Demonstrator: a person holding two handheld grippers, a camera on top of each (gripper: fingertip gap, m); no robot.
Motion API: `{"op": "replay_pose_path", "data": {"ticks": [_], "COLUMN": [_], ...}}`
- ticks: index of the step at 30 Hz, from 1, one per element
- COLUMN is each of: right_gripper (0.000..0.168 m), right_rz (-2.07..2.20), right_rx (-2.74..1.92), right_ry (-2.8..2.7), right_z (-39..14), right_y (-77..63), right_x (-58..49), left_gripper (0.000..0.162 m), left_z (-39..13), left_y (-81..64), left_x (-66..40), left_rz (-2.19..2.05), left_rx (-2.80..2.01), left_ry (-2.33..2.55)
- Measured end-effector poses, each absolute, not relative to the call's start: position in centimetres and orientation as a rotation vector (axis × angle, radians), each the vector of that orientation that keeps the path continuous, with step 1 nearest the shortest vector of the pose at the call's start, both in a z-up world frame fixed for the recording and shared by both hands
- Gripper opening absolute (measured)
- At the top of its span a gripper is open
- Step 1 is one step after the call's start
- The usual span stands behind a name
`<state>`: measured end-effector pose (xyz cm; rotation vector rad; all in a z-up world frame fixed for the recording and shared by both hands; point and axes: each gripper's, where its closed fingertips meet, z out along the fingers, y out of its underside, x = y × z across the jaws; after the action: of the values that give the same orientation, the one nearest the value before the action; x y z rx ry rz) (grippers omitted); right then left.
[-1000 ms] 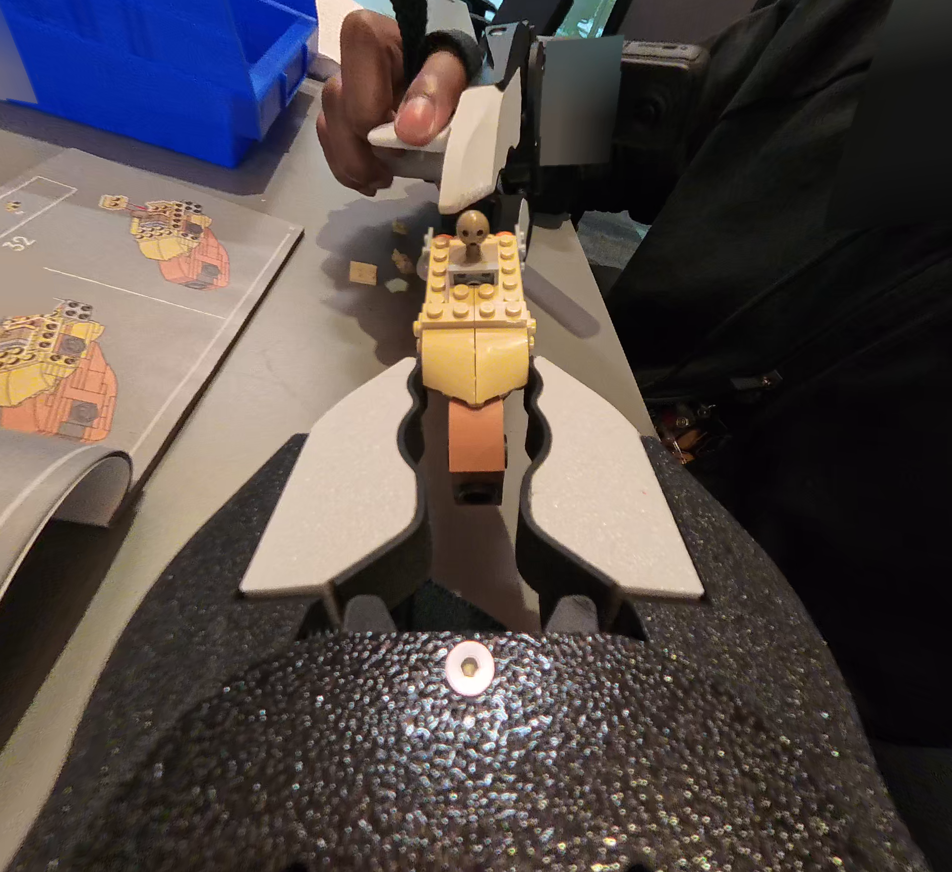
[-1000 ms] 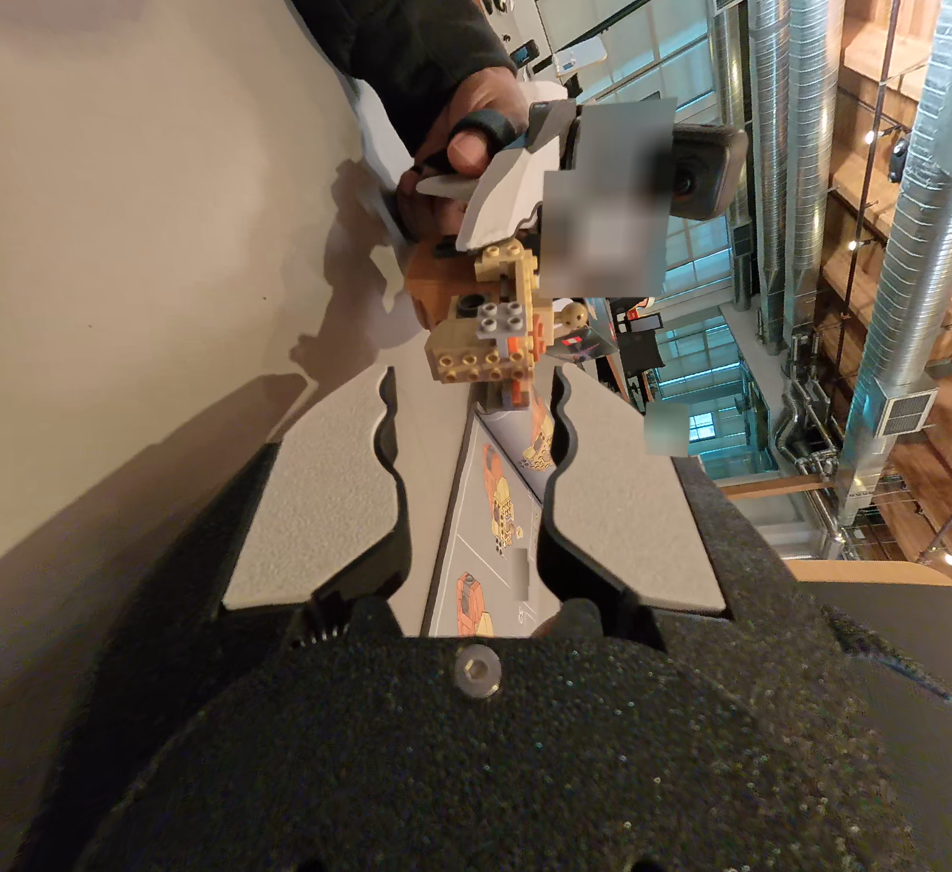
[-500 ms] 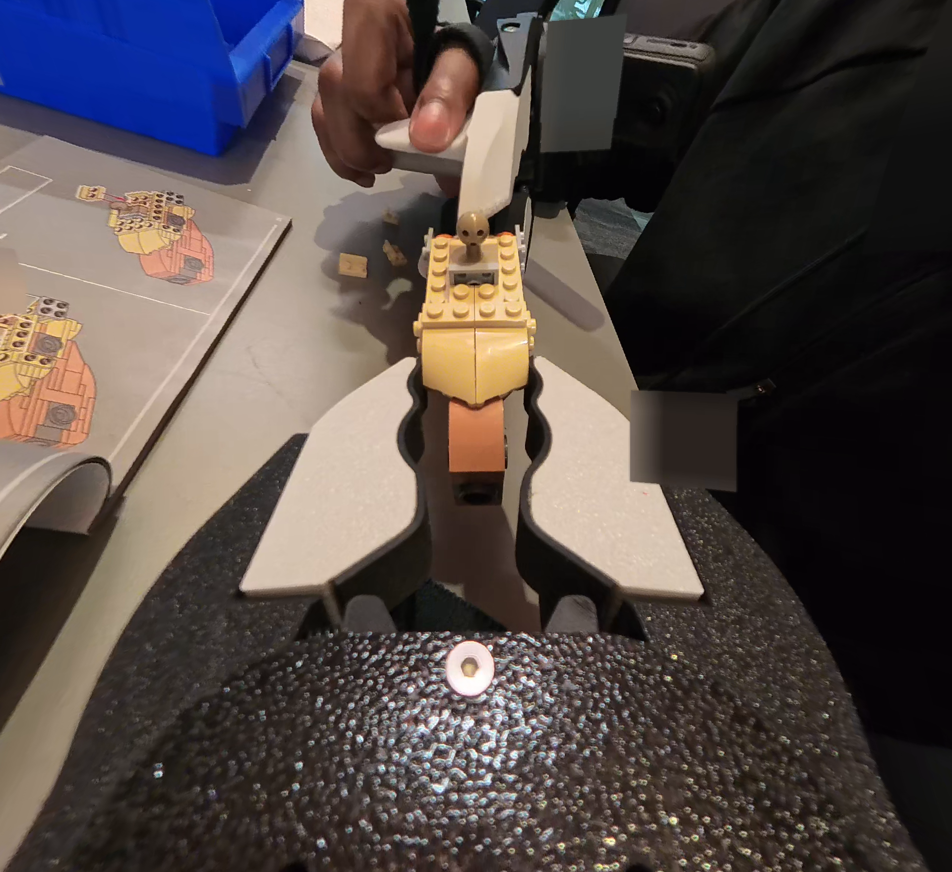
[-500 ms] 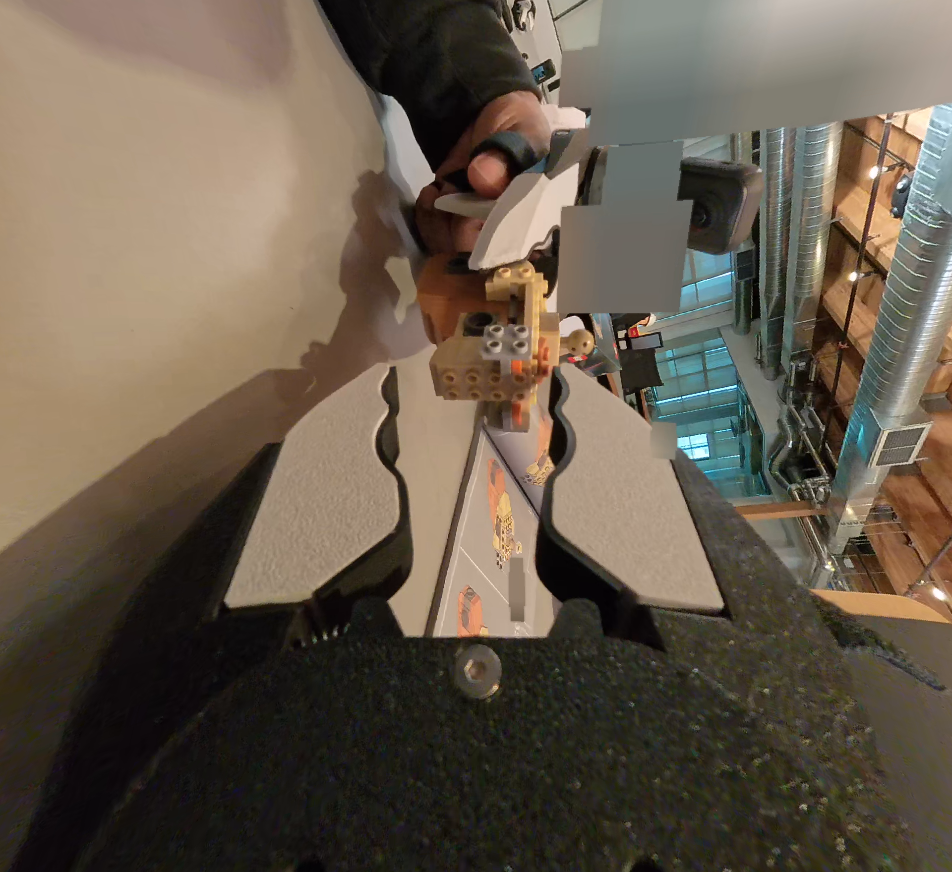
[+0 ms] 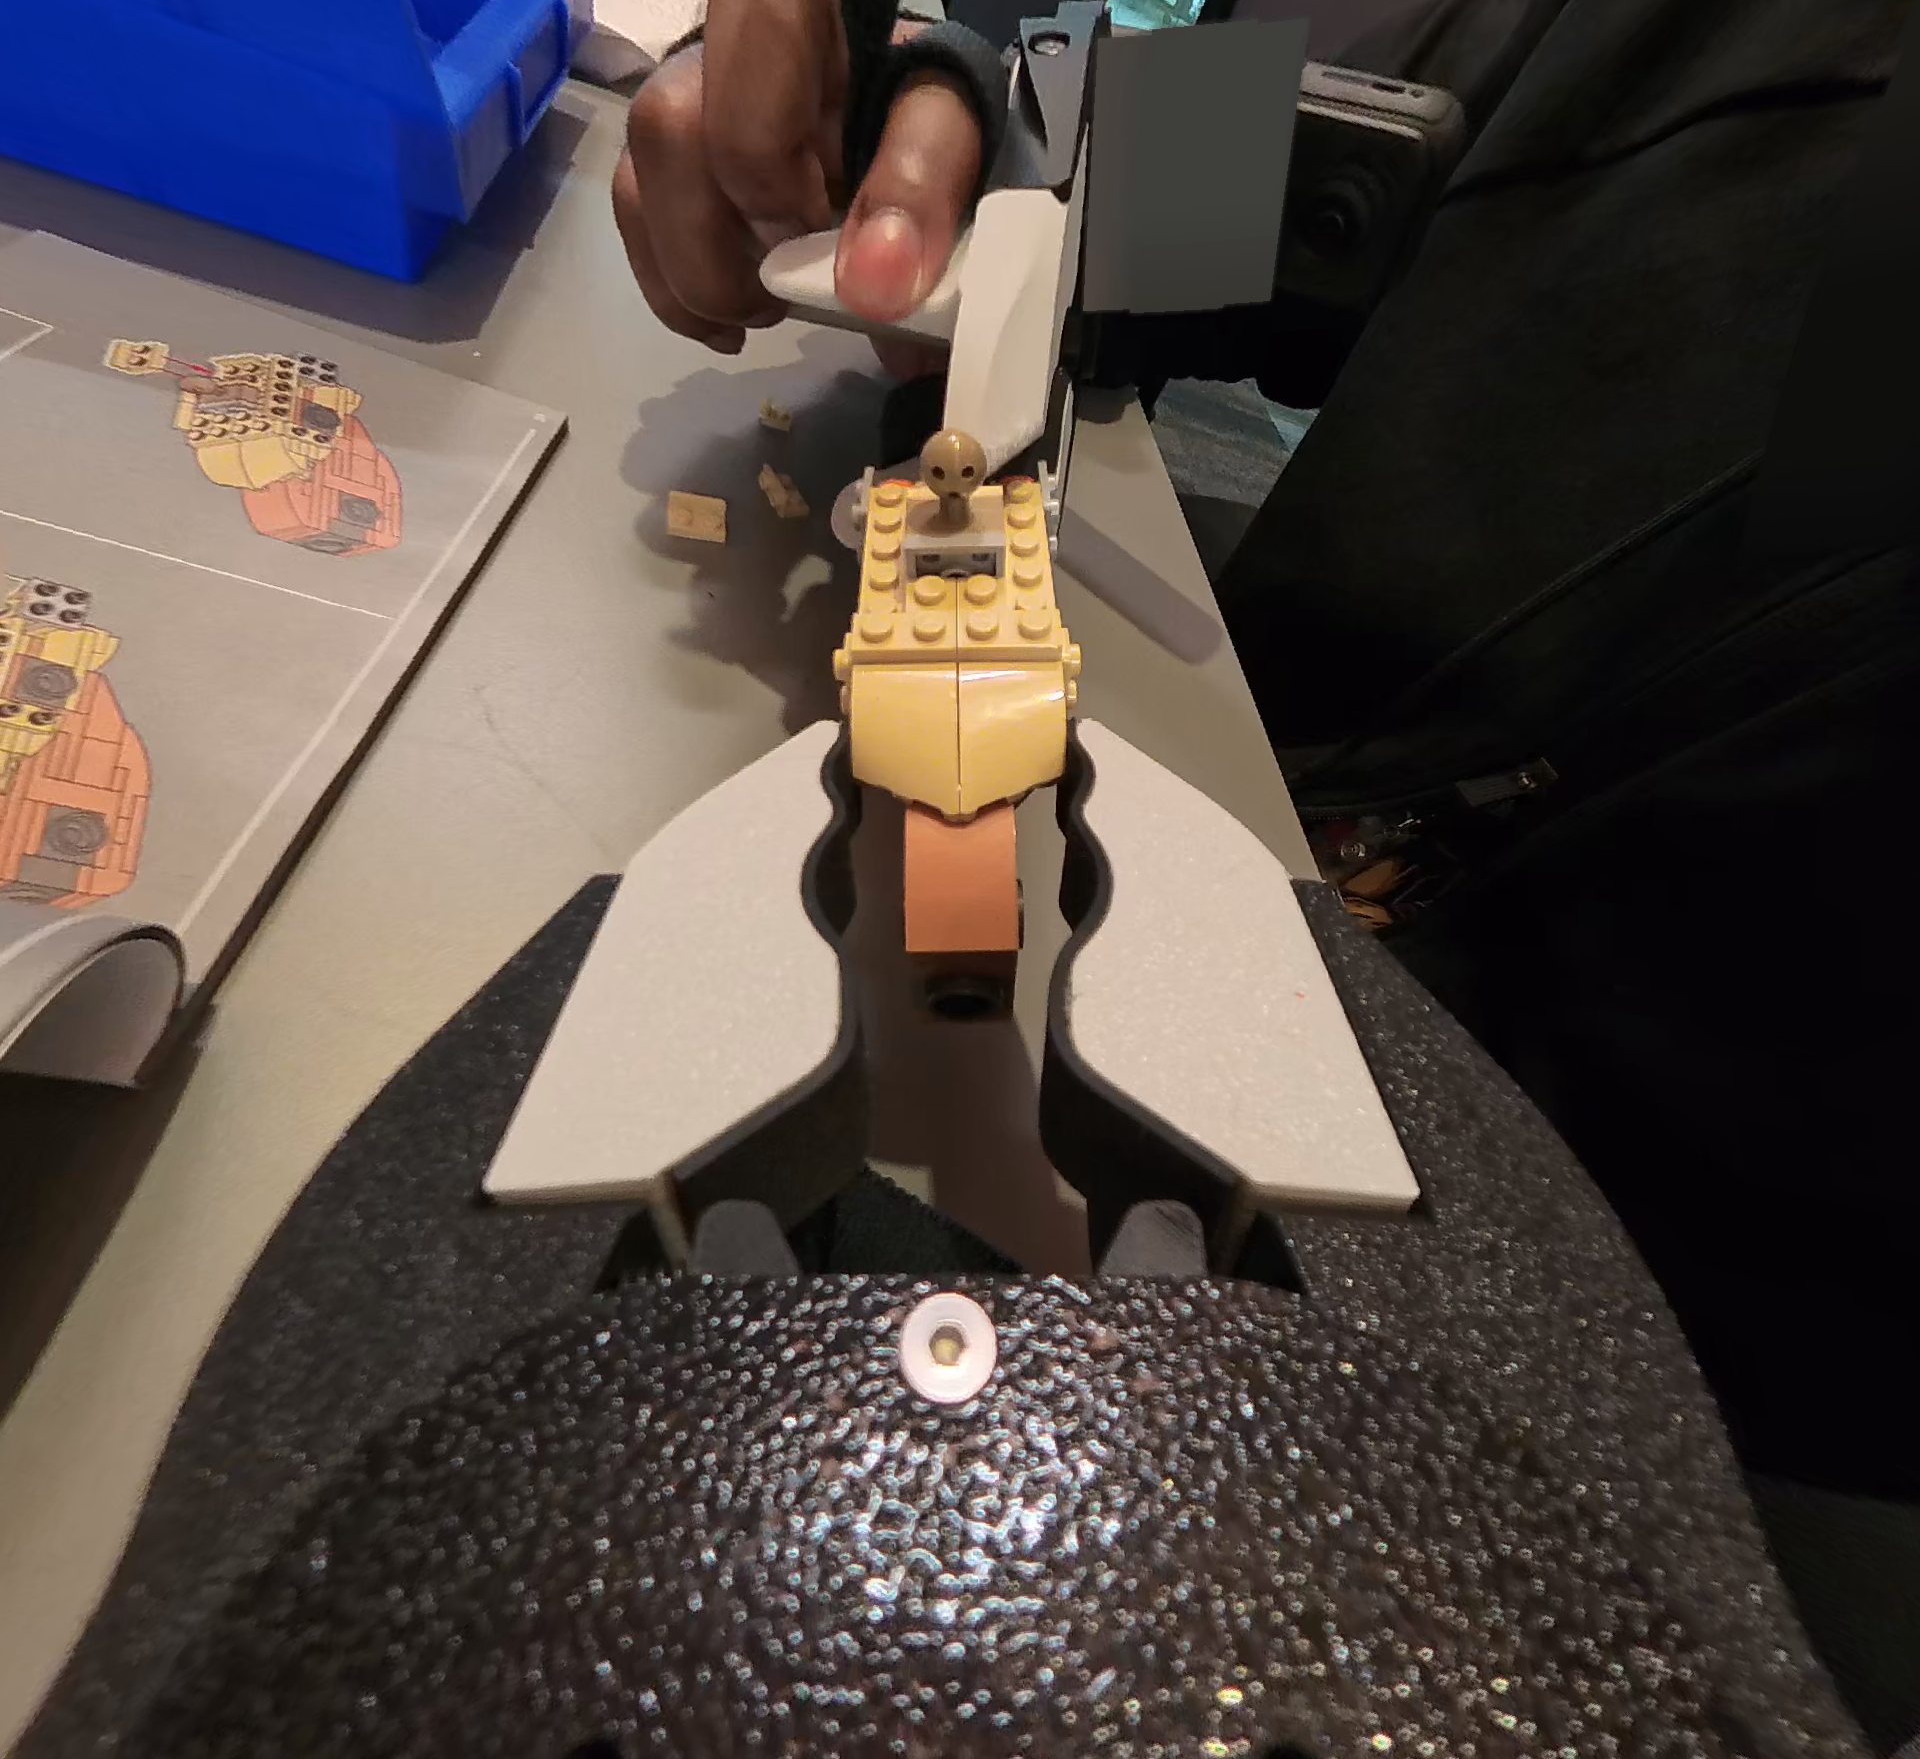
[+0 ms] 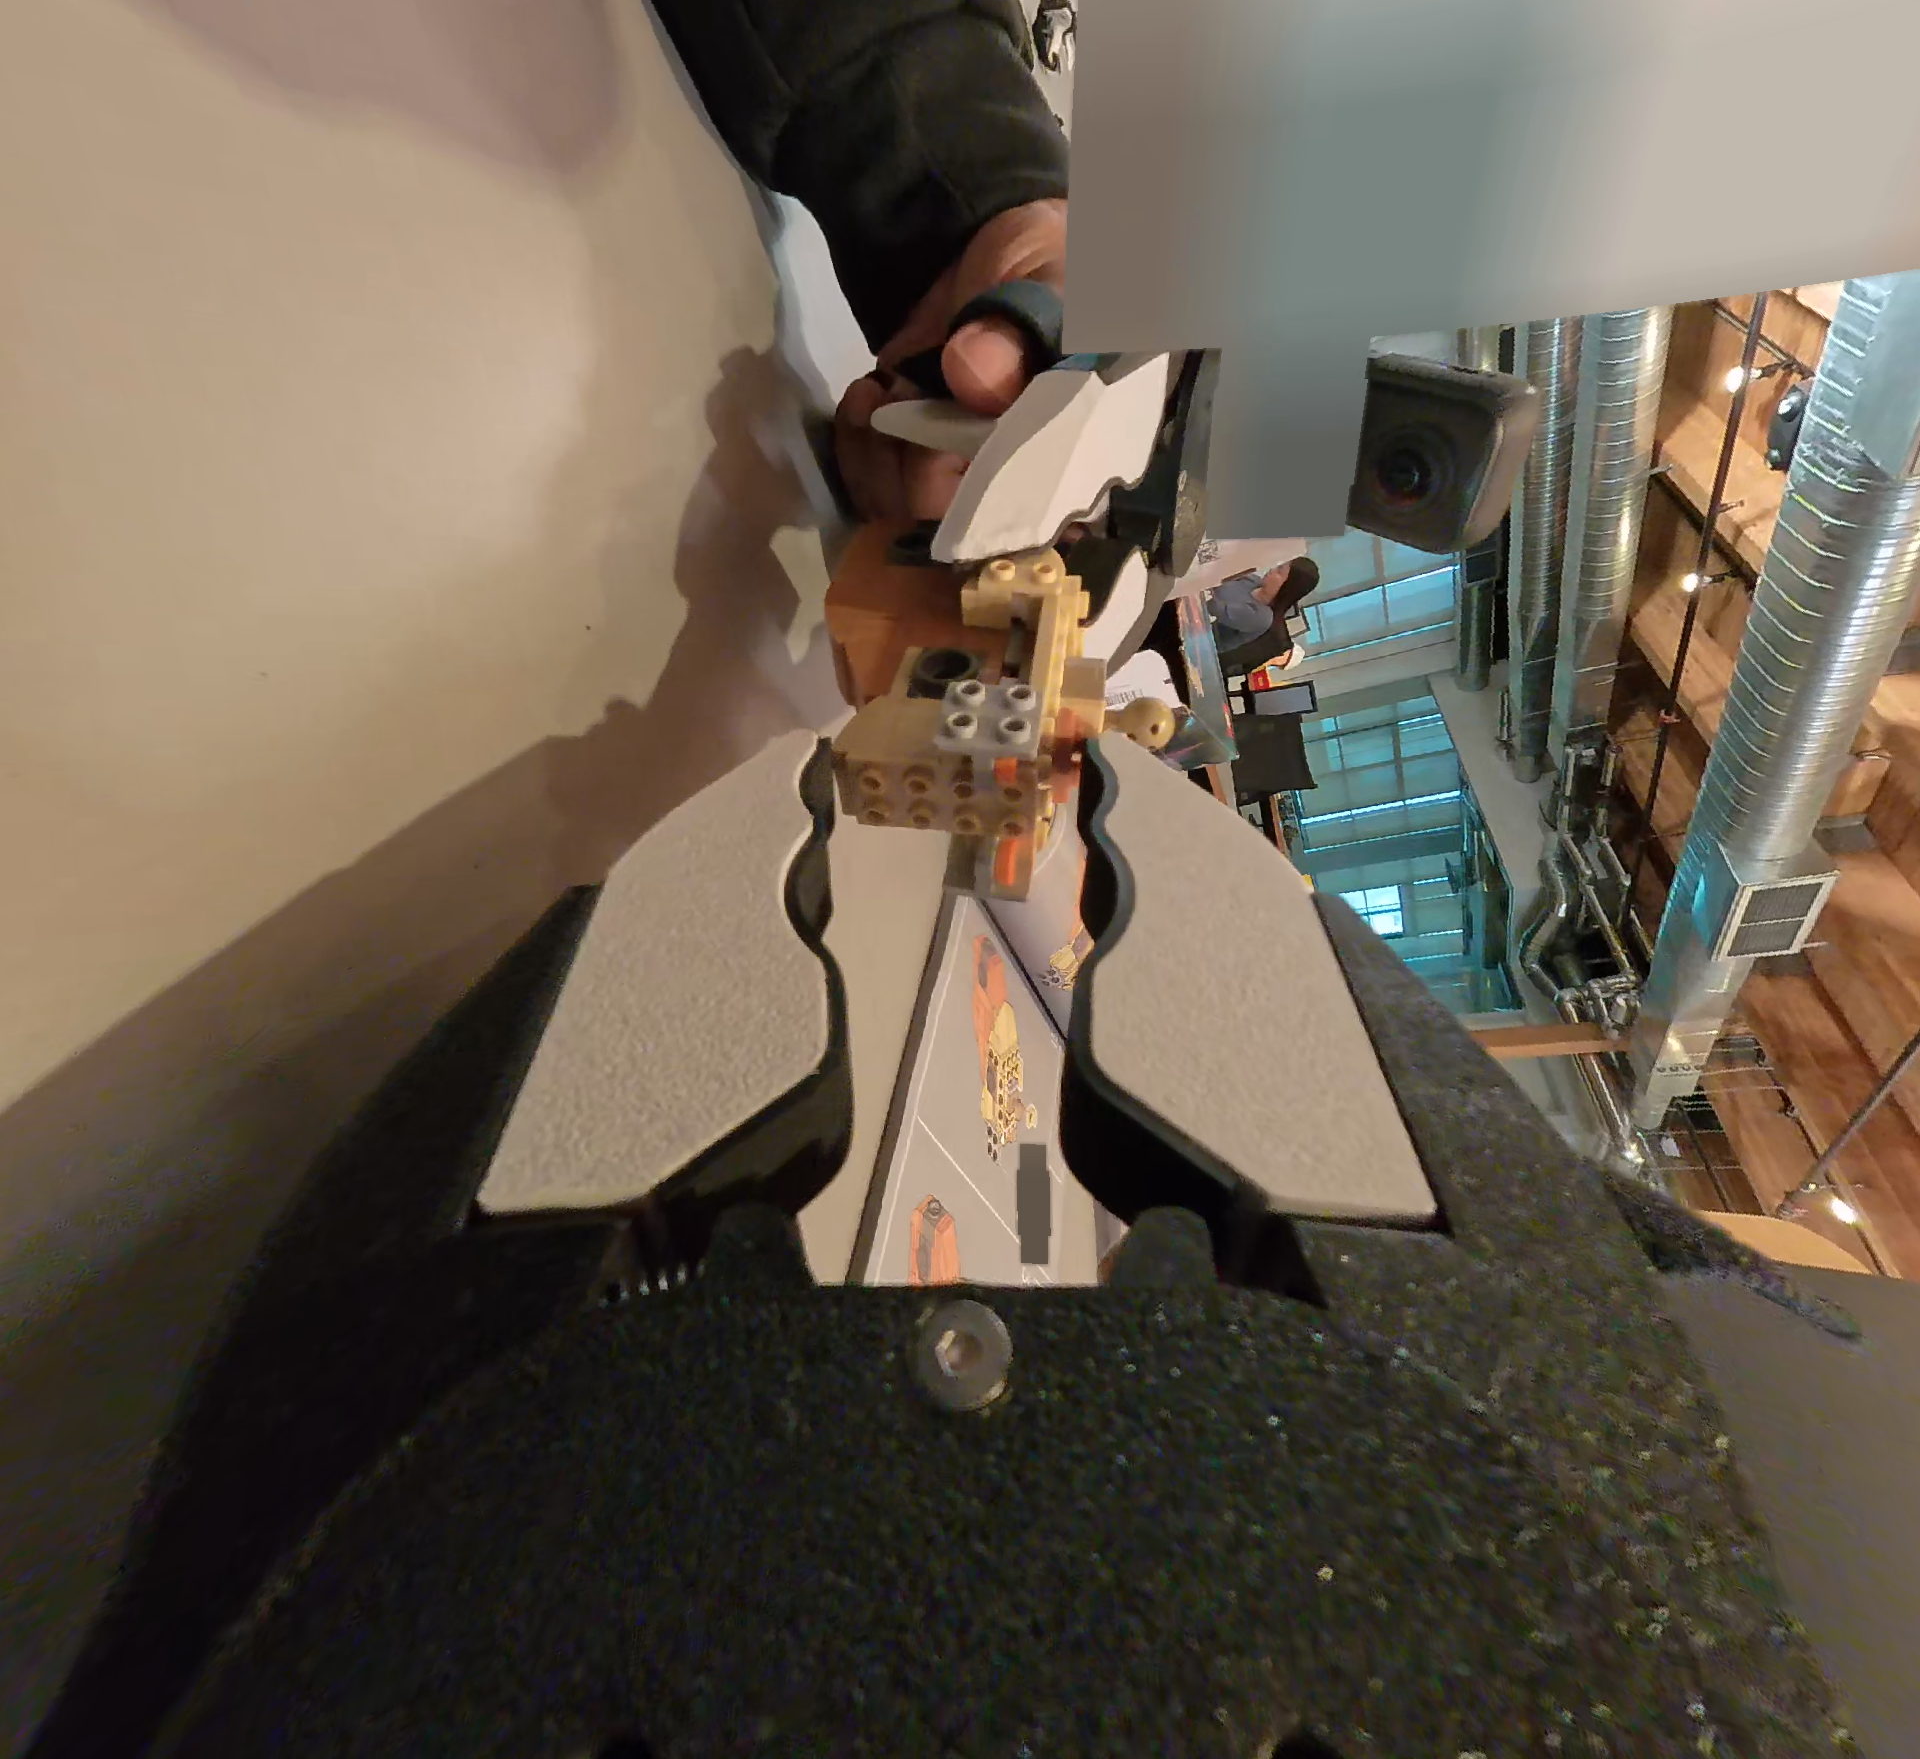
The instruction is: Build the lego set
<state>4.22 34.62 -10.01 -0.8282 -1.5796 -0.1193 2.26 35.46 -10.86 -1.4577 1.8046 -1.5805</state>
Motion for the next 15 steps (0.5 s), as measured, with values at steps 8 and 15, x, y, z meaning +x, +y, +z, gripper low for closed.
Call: {"op": "replay_pose_path", "data": {"ticks": [8,15], "right_gripper": [0.044,0.043], "right_rz": [-0.121,-0.127], "right_rx": [-0.838,-0.842], "right_ry": [-1.567,-1.582], "right_z": [-9.94,-9.69], "right_y": [34.87,34.8], "right_x": [4.26,4.28], "left_gripper": [0.036,0.036], "left_z": [-10.72,-10.55], "left_y": [35.64,35.57], "left_x": [2.3,2.31], "left_rz": [-1.592,-1.61], "left_rx": [-1.464,-1.459], "left_ry": [1.783,1.774]}}
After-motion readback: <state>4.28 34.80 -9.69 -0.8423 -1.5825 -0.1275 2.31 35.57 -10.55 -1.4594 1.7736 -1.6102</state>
